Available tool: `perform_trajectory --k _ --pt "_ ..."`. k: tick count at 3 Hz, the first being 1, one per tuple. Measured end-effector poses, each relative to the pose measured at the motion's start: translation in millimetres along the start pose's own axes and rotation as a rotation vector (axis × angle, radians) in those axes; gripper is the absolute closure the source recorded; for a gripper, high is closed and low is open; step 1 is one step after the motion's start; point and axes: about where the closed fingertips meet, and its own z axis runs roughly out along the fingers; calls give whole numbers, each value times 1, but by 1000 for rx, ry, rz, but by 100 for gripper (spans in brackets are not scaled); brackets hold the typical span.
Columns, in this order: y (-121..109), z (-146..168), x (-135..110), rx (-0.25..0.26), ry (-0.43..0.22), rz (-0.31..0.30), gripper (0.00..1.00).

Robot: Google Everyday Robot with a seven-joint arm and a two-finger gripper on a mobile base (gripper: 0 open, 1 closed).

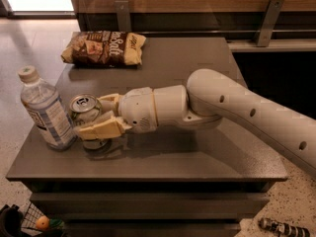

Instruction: Move 7up can near blue plastic bottle

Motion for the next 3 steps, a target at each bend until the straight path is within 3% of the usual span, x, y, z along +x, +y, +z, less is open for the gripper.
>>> perform_trajectory --k 2,3 --pt "2 3 -1 -7 1 -3 1" --pt "3 4 -2 -9 1 -4 0"
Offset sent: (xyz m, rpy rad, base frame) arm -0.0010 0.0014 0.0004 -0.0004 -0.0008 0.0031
